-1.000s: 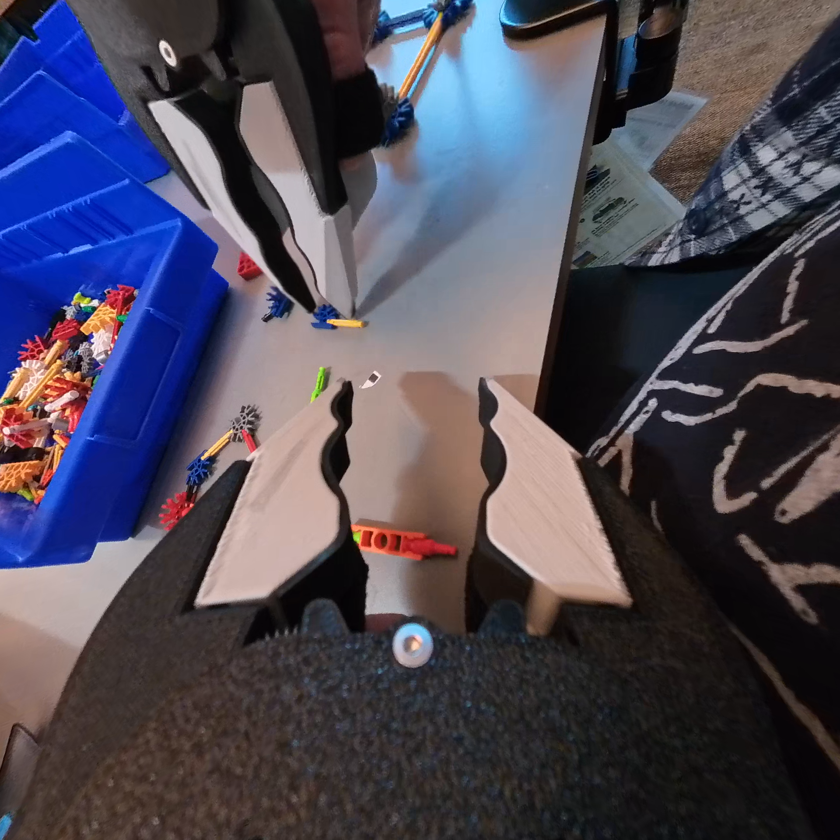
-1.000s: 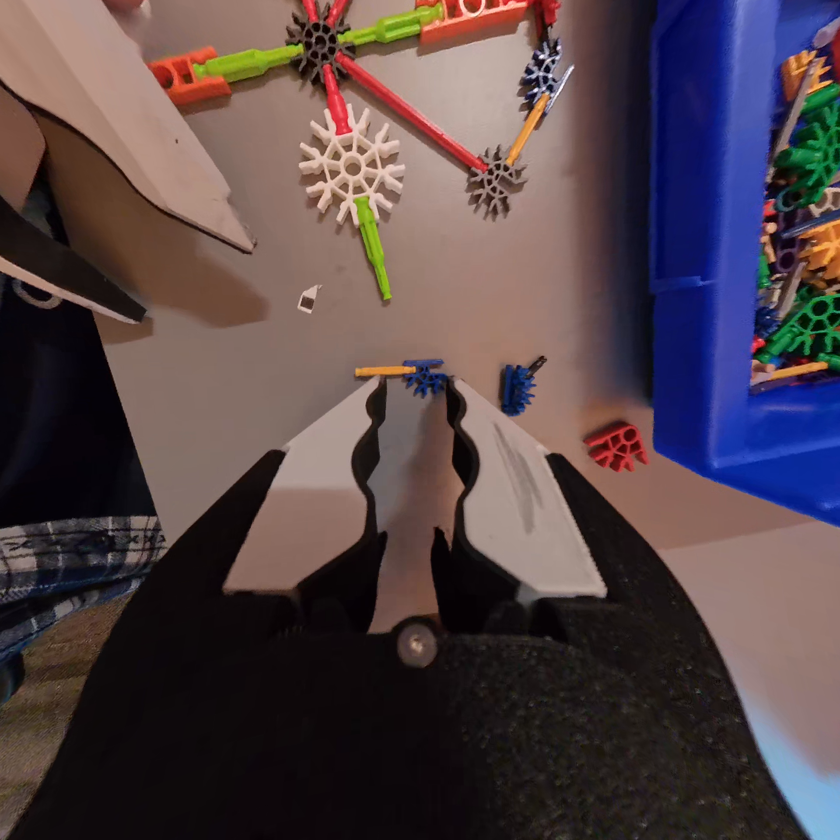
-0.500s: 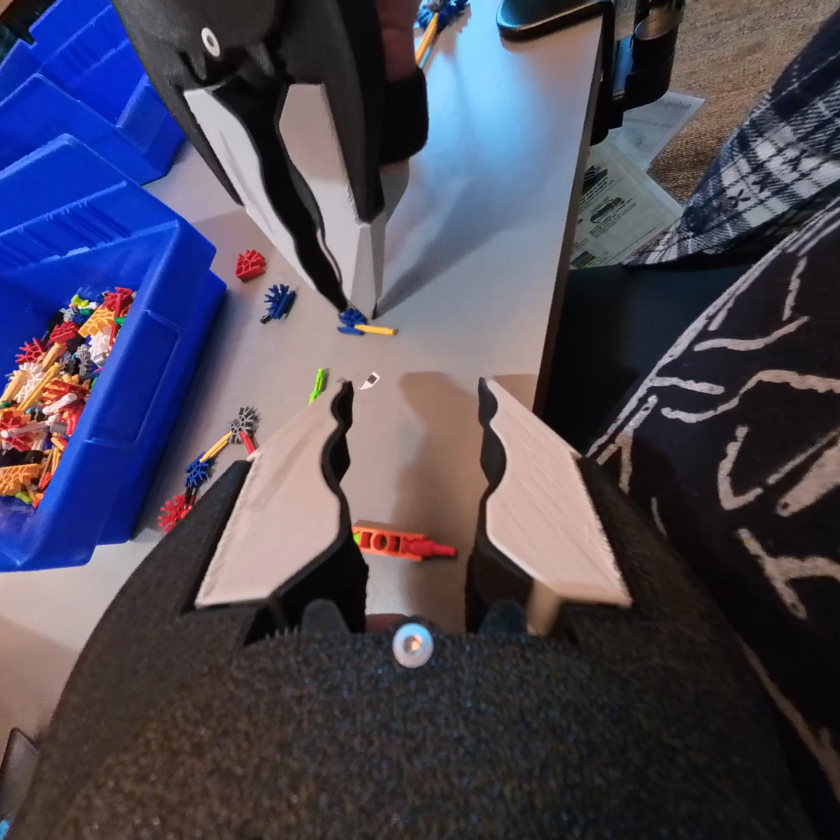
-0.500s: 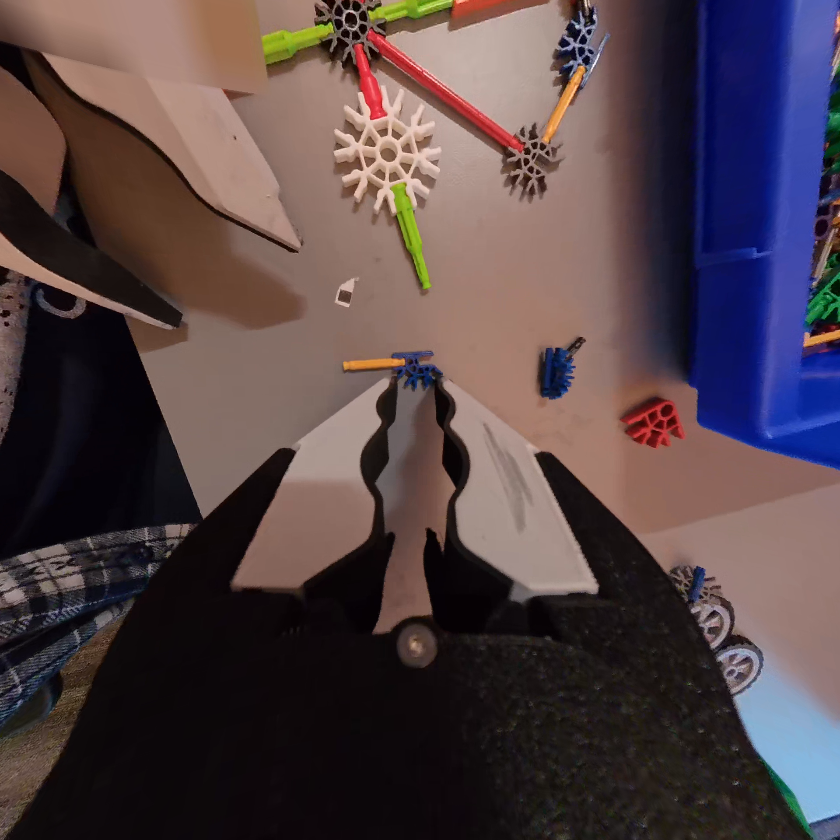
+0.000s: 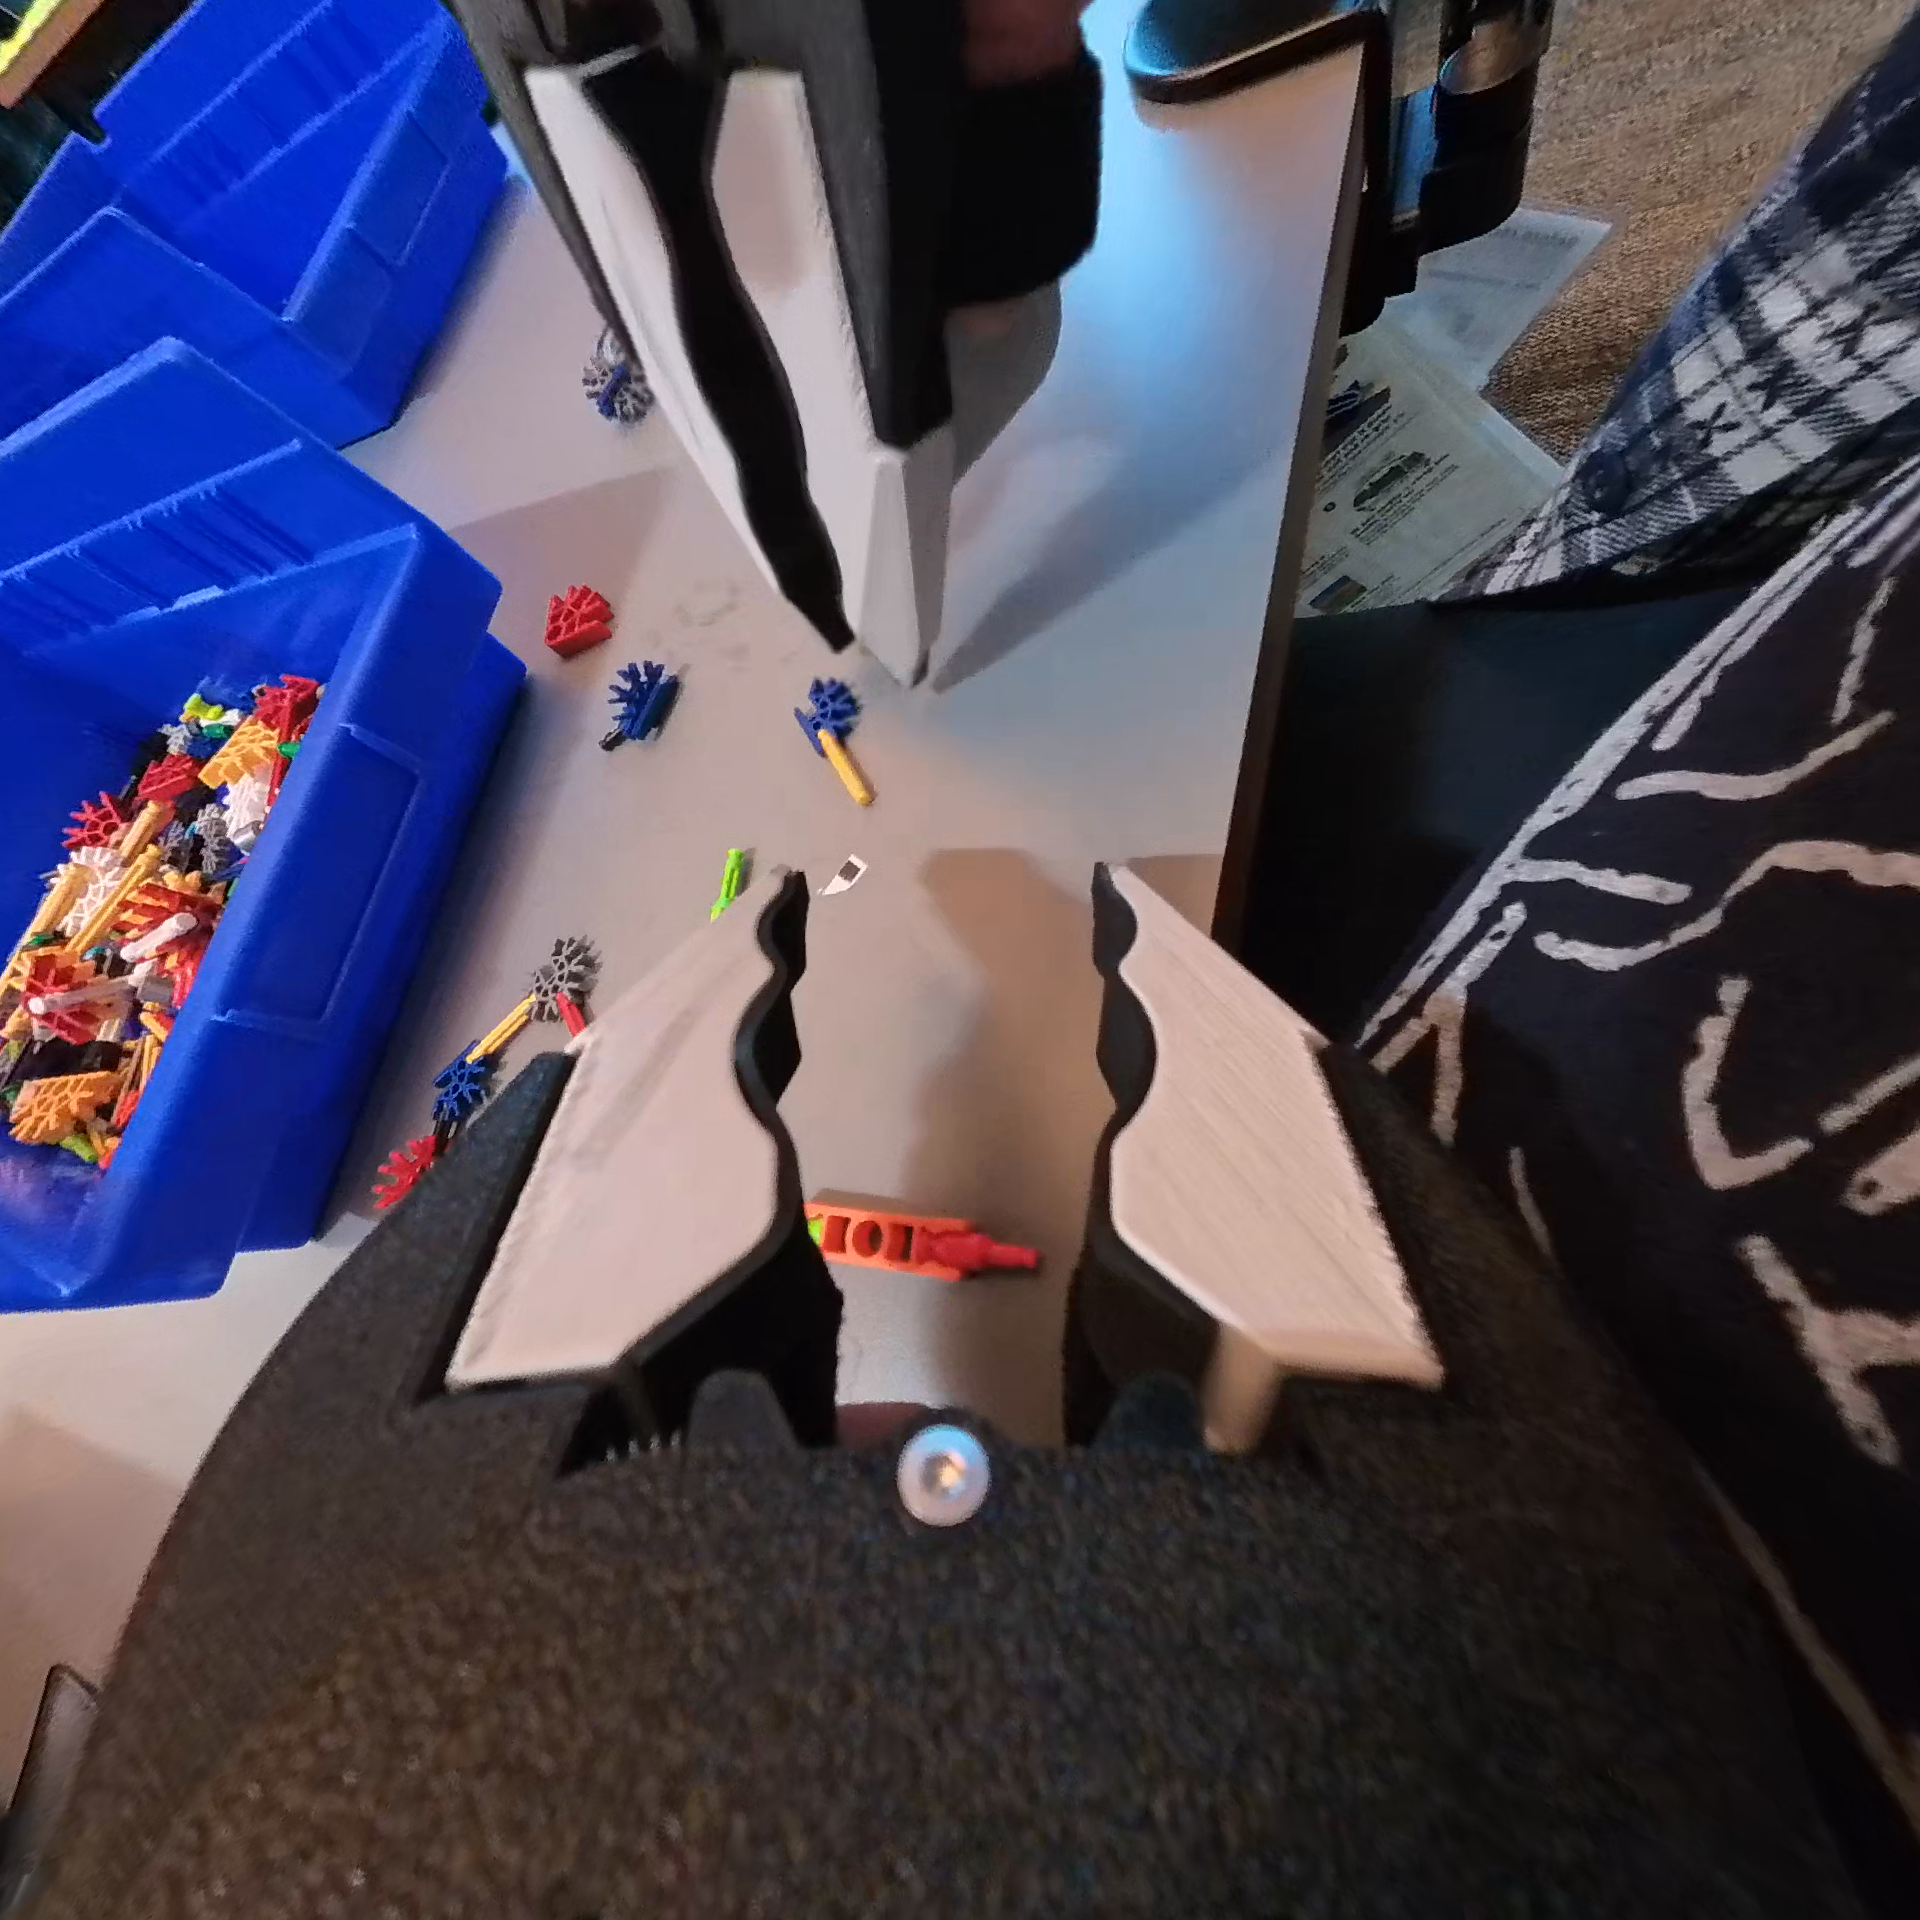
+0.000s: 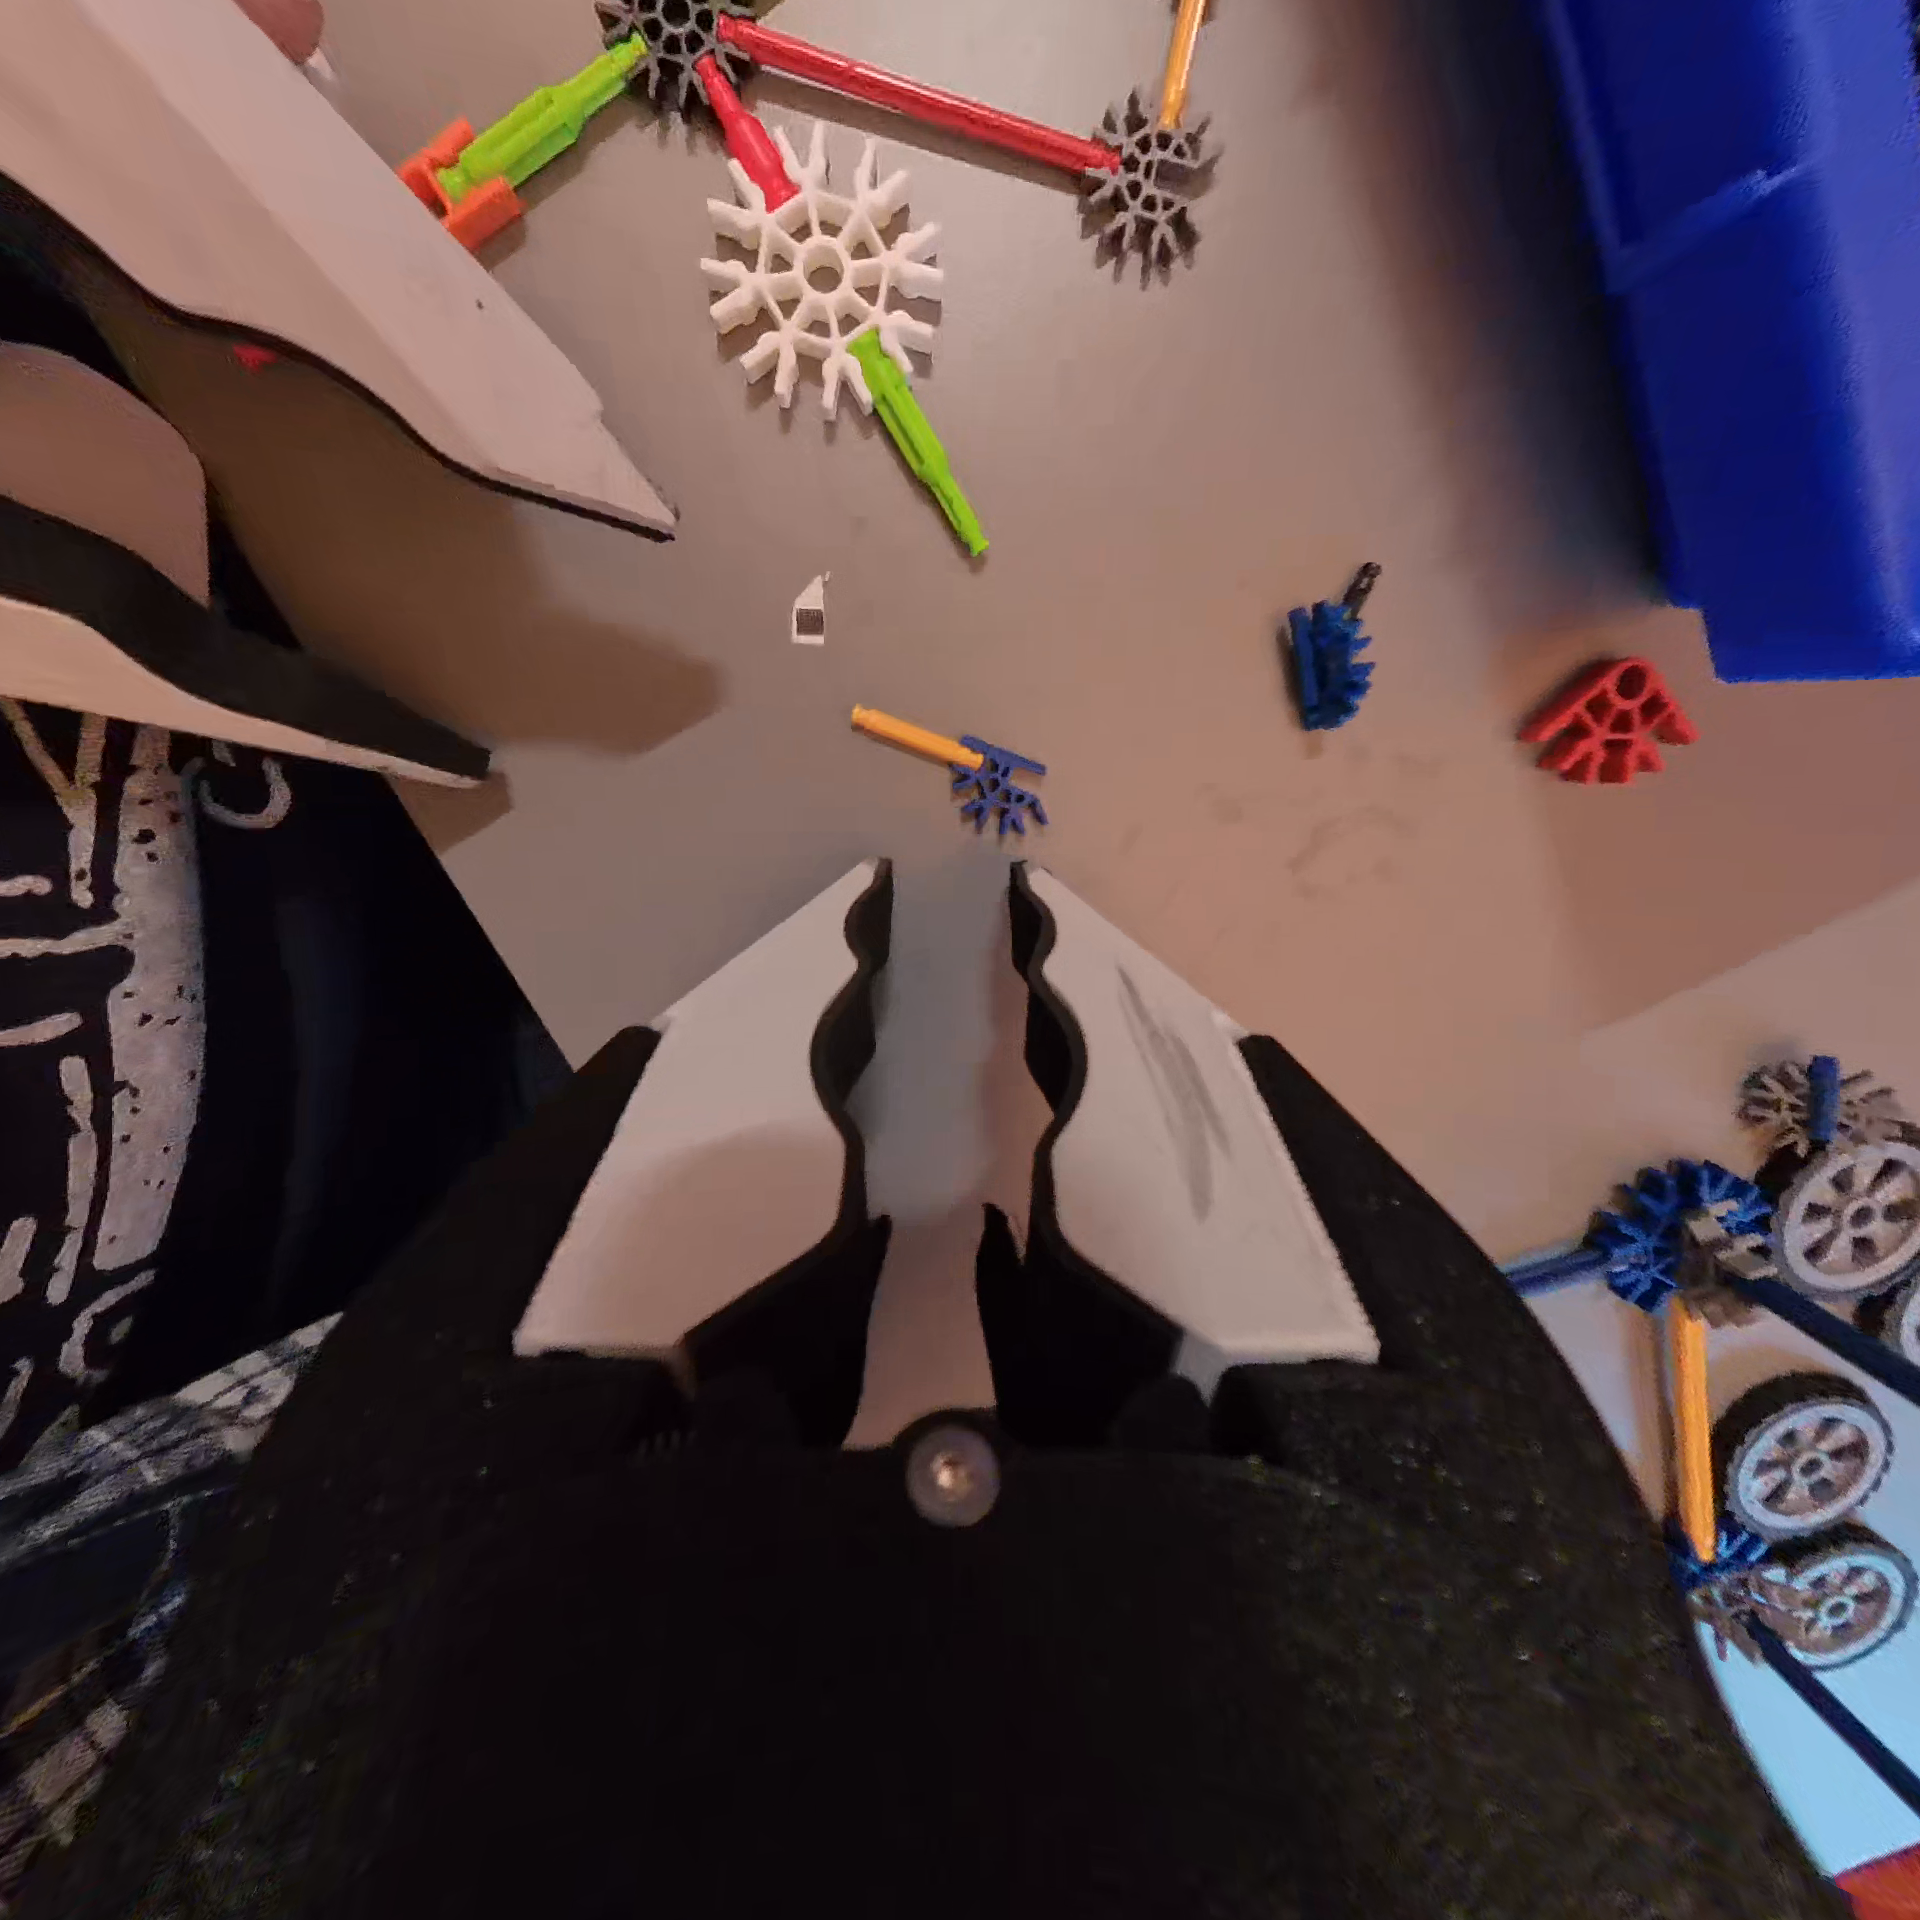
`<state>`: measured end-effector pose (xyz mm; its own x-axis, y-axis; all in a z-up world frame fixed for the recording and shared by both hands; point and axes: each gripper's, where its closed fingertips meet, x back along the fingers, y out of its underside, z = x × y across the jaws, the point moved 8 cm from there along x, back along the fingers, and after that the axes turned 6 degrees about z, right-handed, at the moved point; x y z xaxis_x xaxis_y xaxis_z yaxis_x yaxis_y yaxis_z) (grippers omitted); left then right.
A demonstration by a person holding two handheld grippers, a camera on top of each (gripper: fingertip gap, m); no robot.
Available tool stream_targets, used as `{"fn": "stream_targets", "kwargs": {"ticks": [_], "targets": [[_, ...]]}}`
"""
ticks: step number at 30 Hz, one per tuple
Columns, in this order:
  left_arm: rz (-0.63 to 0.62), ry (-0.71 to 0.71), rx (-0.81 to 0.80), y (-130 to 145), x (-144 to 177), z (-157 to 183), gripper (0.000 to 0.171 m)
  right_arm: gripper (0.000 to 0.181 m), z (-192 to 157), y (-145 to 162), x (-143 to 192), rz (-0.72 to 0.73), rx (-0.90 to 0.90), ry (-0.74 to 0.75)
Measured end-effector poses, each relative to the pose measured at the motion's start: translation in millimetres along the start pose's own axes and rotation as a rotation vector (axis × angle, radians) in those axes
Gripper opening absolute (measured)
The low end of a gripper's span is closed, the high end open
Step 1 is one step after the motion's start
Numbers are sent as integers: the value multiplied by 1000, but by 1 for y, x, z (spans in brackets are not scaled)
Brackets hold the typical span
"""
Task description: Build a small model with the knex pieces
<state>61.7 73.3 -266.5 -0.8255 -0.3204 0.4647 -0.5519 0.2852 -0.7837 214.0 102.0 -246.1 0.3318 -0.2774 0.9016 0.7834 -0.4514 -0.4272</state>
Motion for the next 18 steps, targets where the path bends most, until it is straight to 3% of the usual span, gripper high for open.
{"fn": "stream_targets", "kwargs": {"ticks": [9, 18], "targets": [[0, -9, -4, -2, 0, 2, 54, 20, -3, -18, -1, 62, 336, -20], [-2, -5, 1, -4, 0, 5, 54, 2, 4, -19, -16, 24, 370, -96]]}}
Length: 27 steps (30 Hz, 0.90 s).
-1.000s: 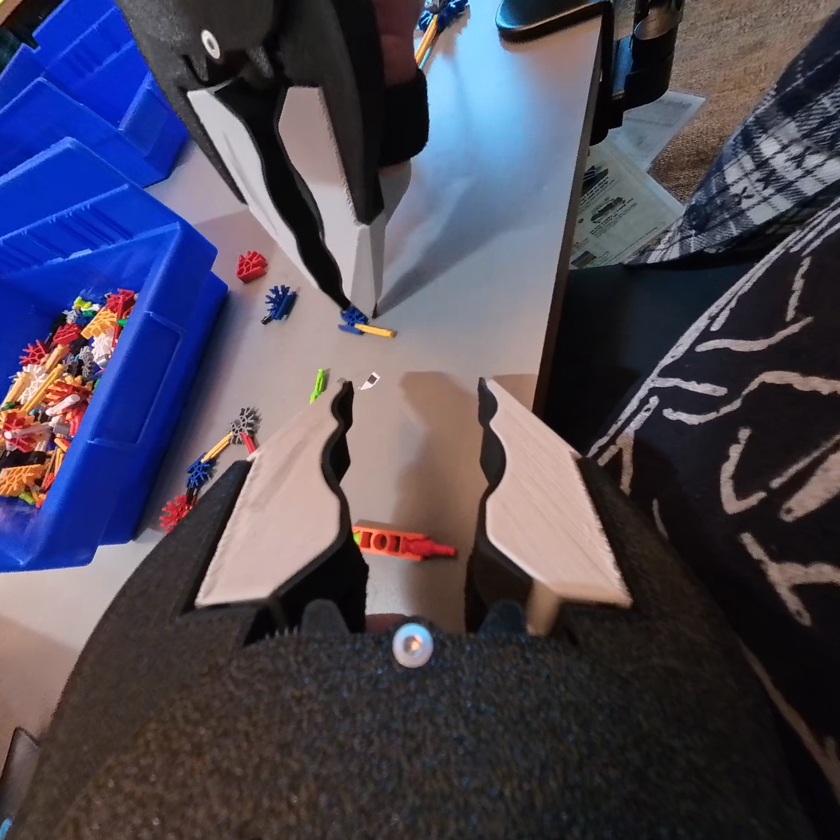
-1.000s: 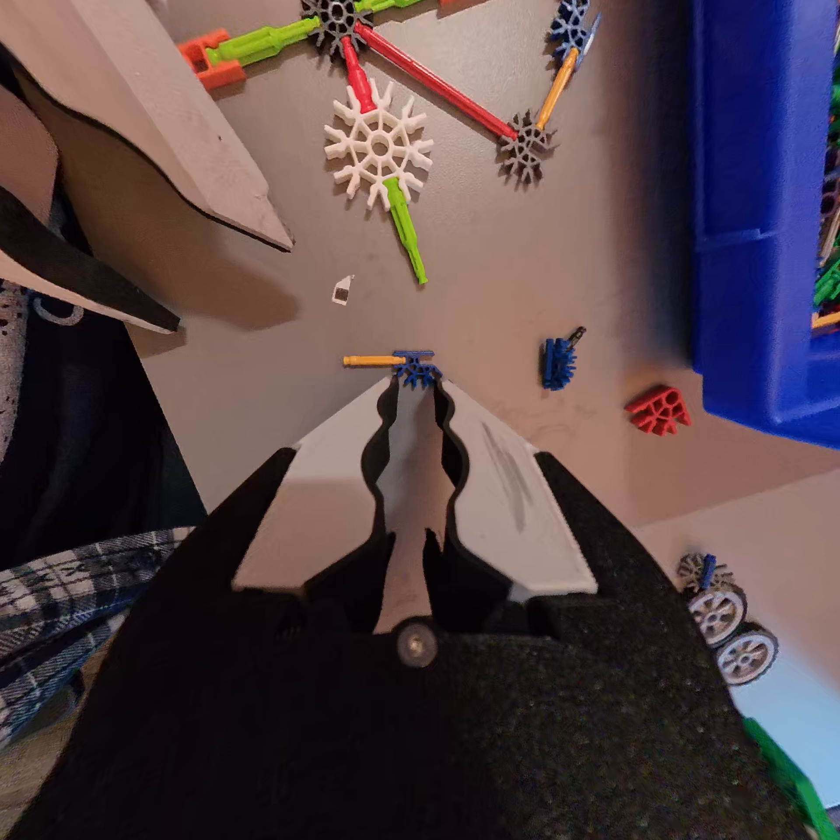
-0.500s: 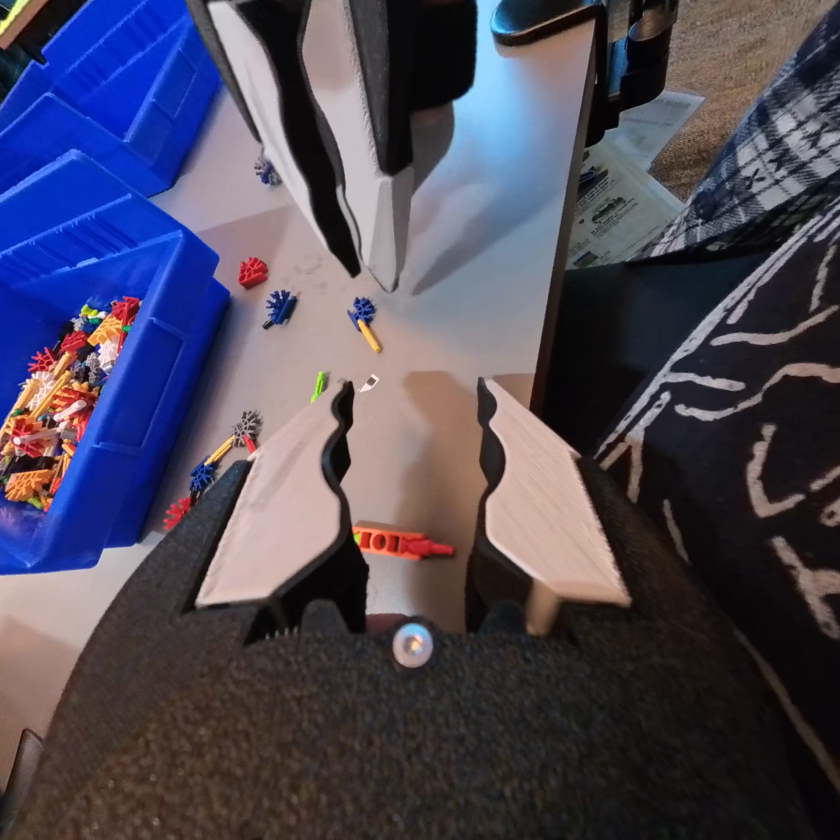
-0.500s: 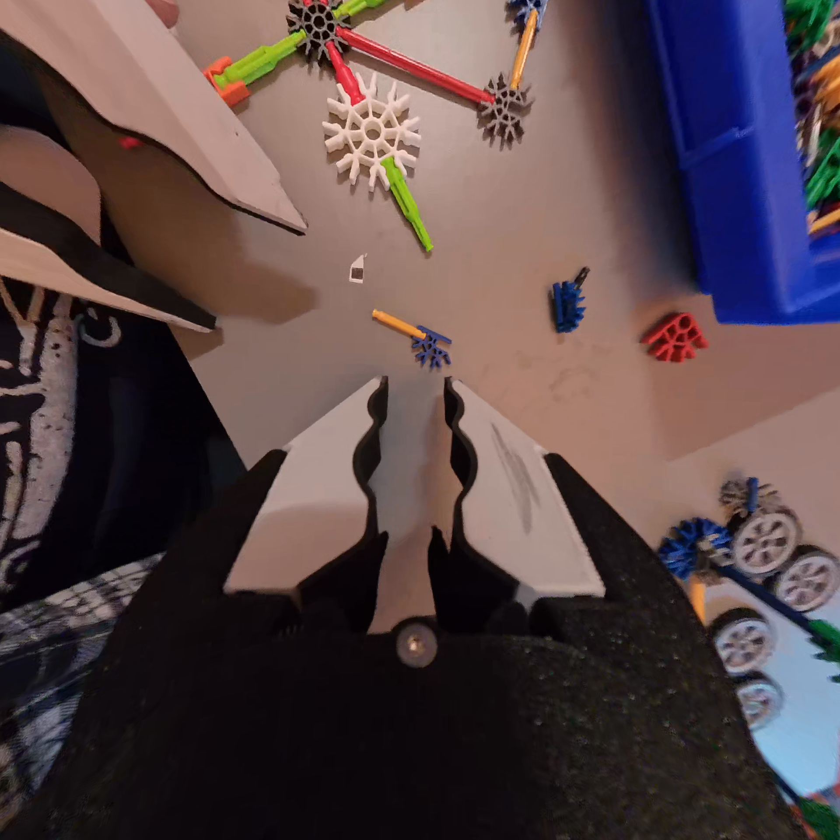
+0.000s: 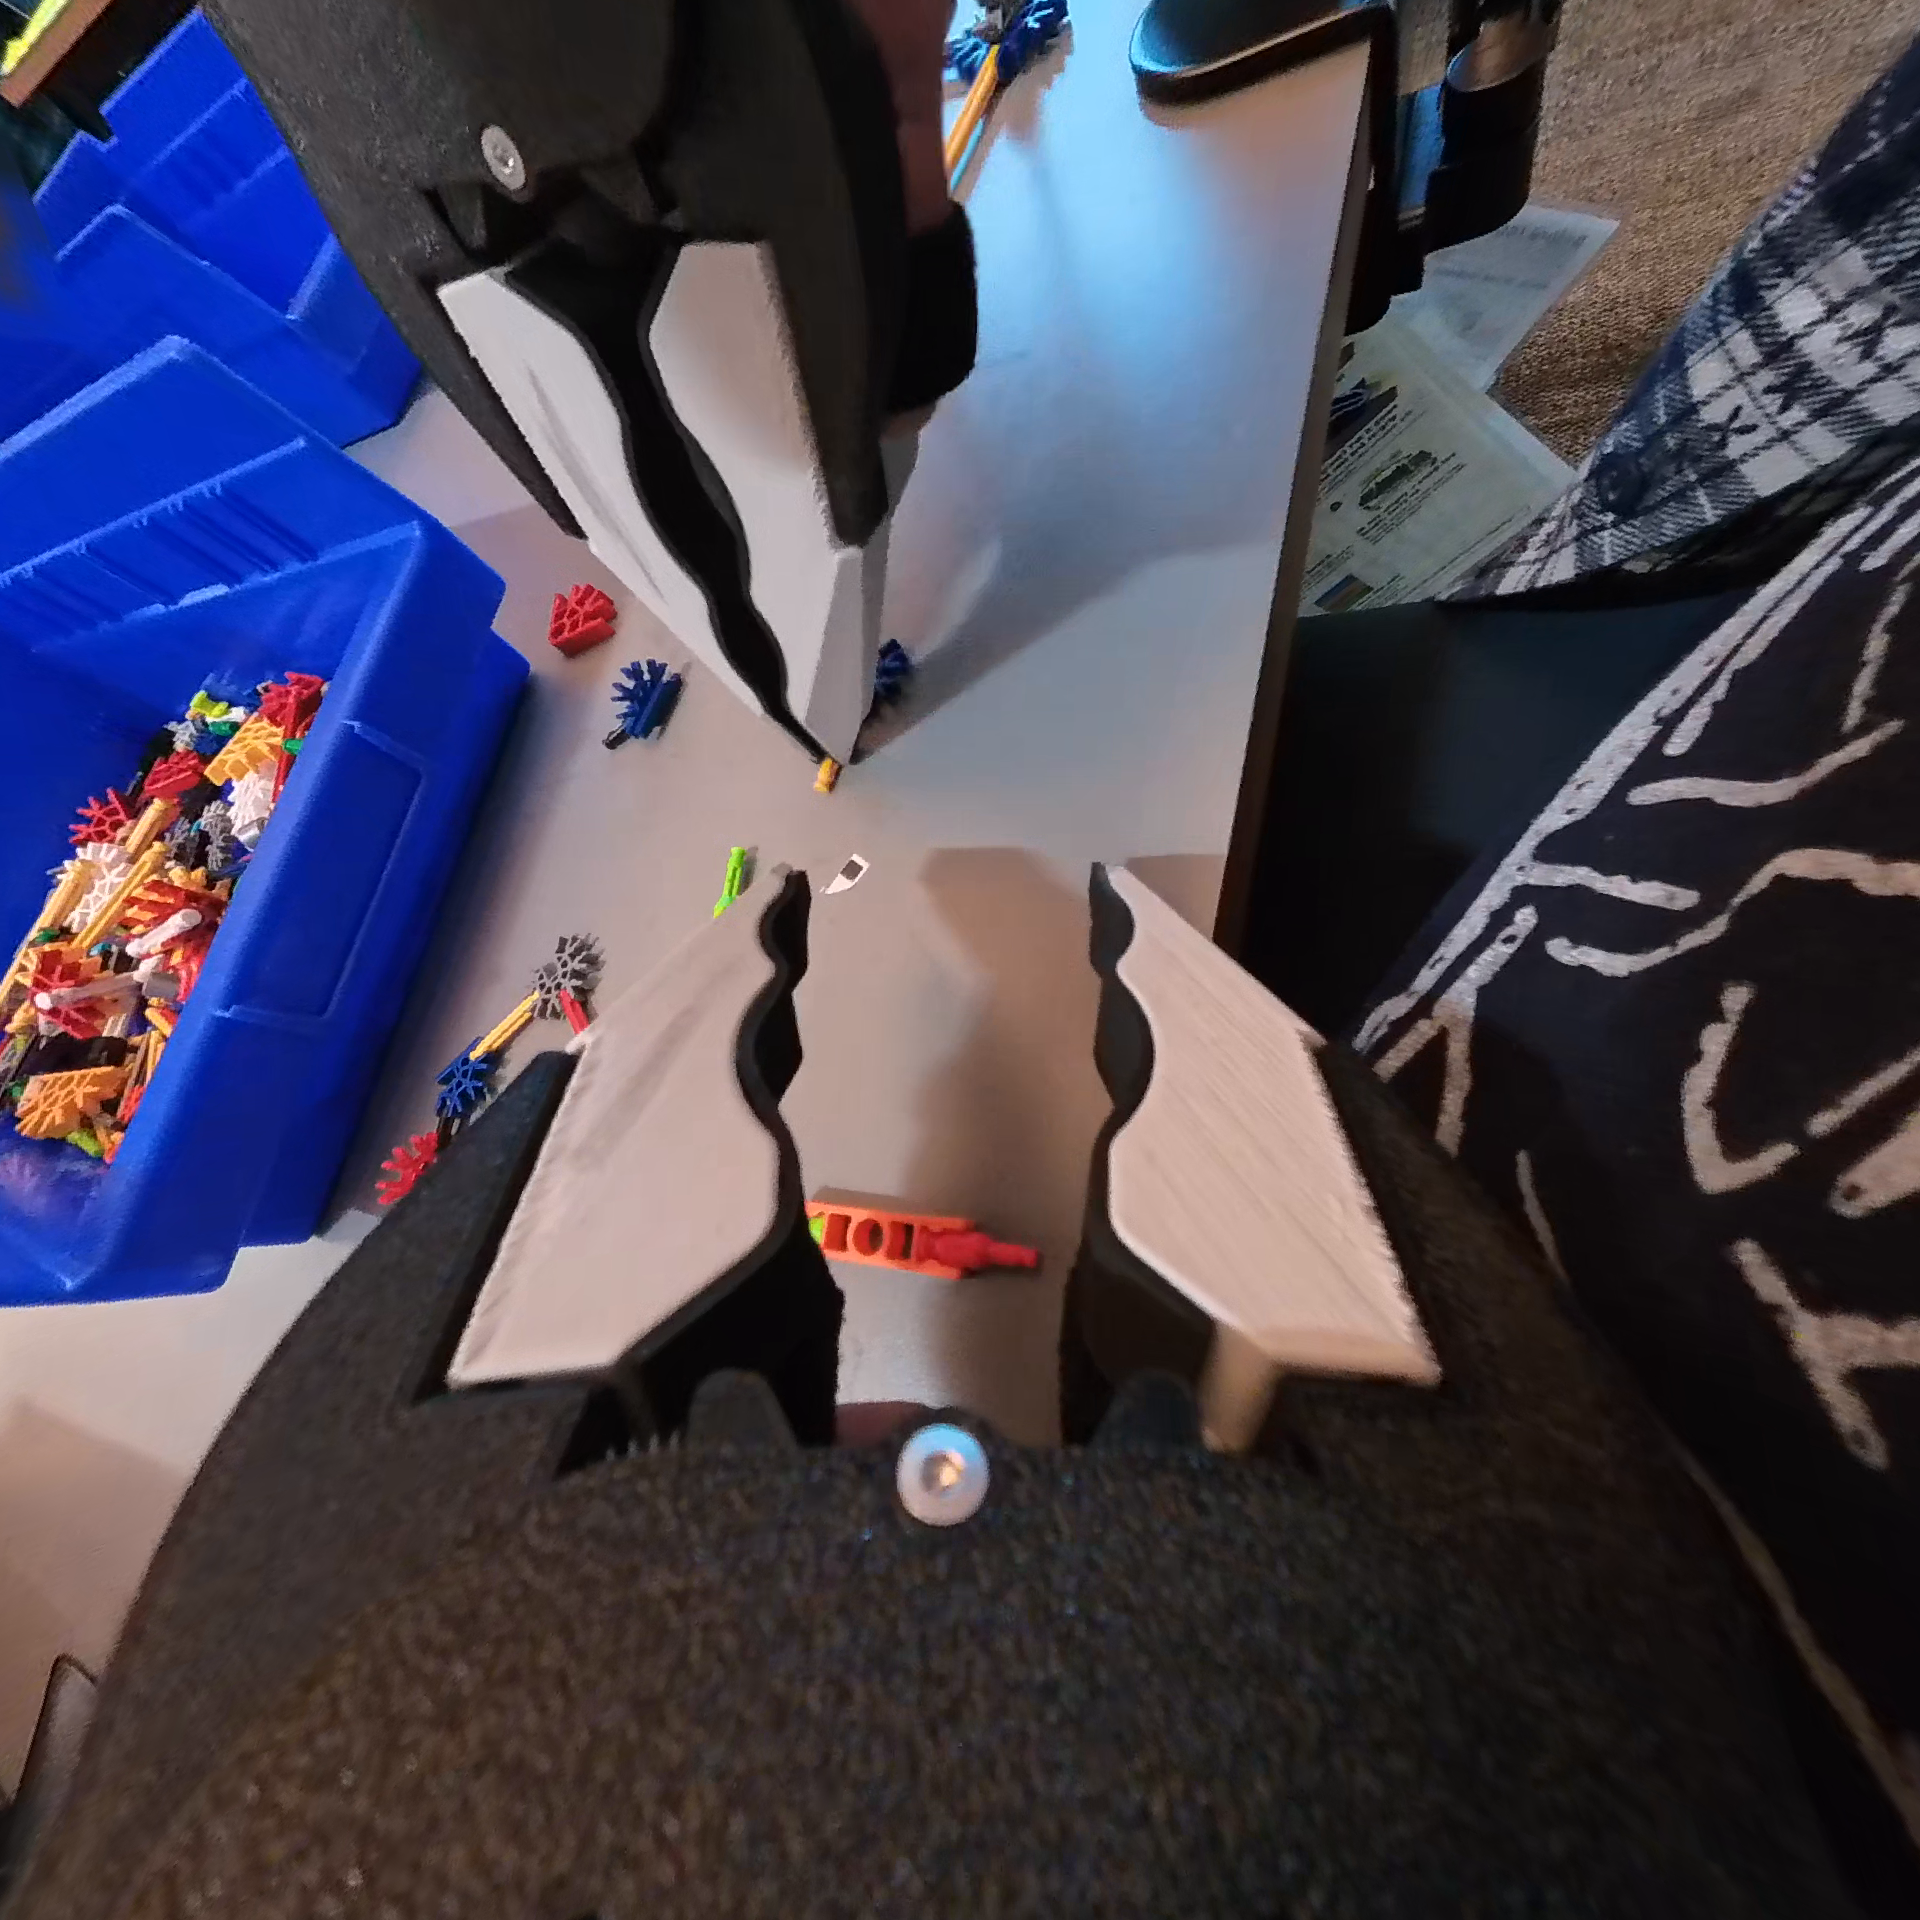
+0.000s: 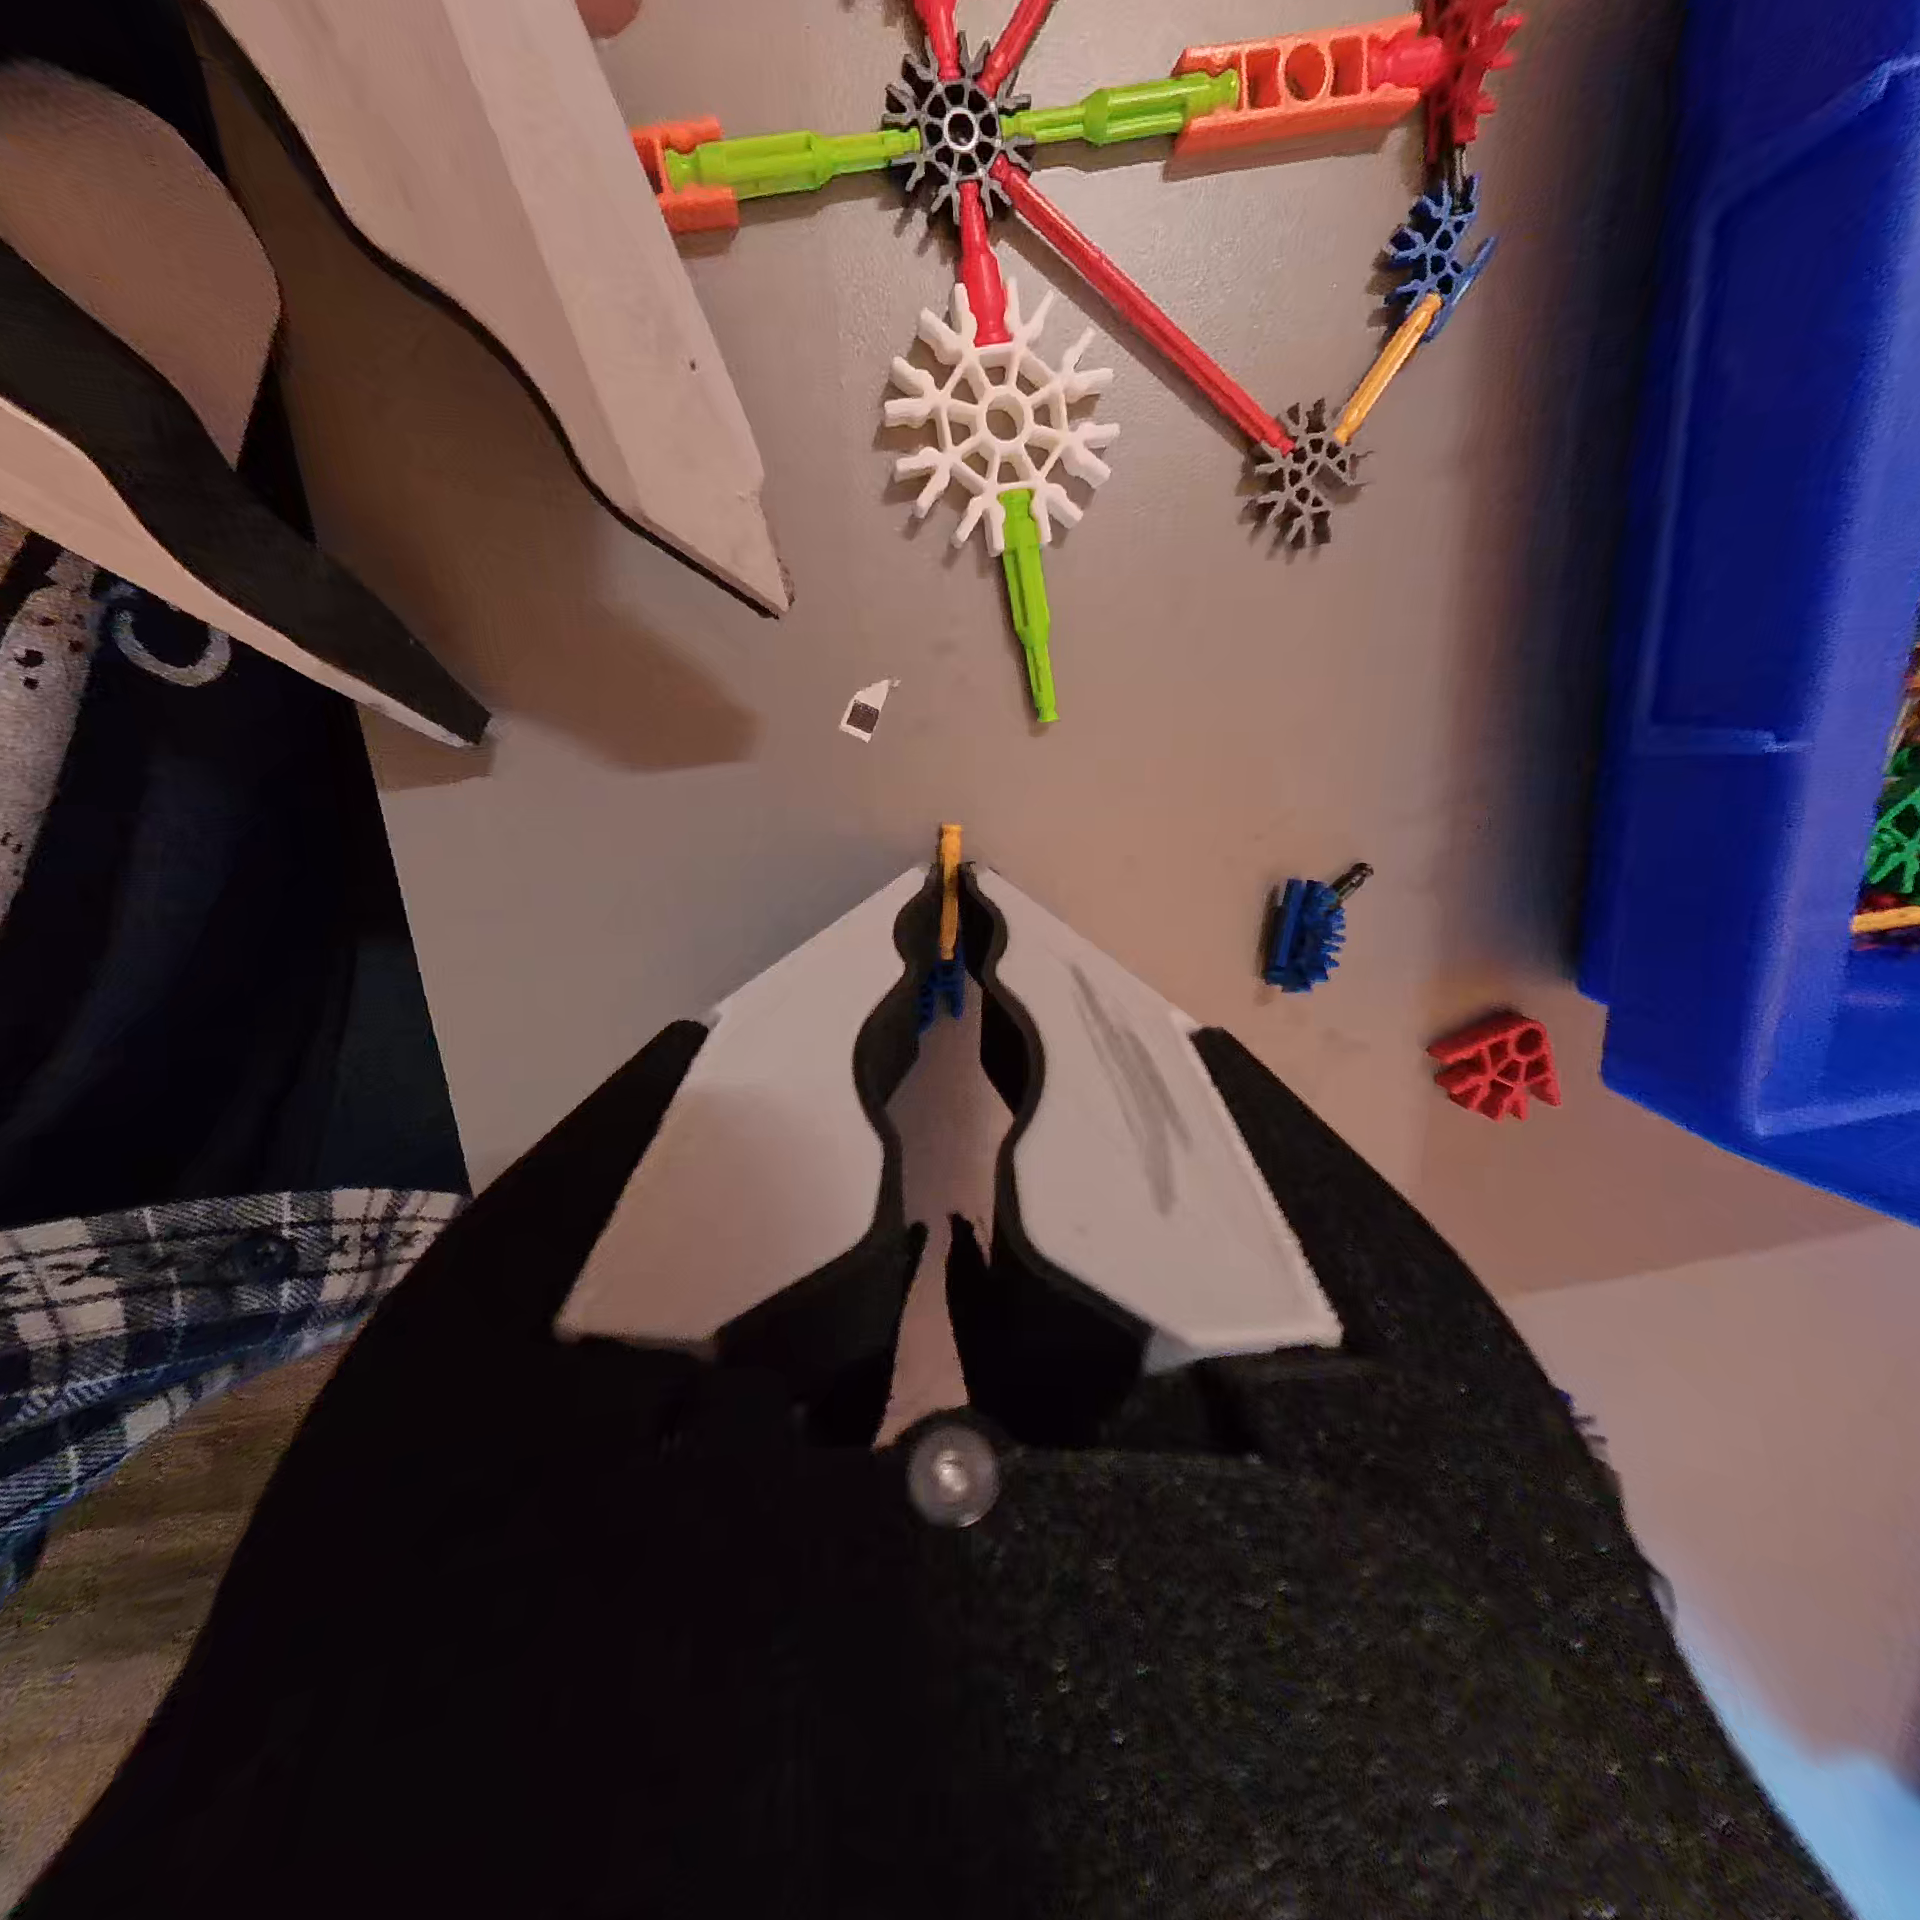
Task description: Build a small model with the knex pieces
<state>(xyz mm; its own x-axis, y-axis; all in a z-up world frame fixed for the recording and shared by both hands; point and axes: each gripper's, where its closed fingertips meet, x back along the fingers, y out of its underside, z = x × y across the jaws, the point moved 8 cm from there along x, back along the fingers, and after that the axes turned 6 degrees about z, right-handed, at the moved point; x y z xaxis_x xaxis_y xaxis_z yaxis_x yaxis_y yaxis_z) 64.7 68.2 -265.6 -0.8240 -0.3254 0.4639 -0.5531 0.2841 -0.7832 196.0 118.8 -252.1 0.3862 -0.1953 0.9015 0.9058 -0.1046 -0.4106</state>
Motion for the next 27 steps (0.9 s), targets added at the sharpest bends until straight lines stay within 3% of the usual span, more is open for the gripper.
{"fn": "stream_targets", "kwargs": {"ticks": [6, 12, 27], "targets": [[5, 4, -6, -2, 0, 3, 54, 1, 13, 0, -1, 31, -172, 20], [10, 10, -10, -4, -1, 6, 54, 1, 31, -24, -8, 149, -322, 64], [25, 16, -7, -9, -2, 11, 54, 2, 50, -39, -27, 115, -392, 92]]}}
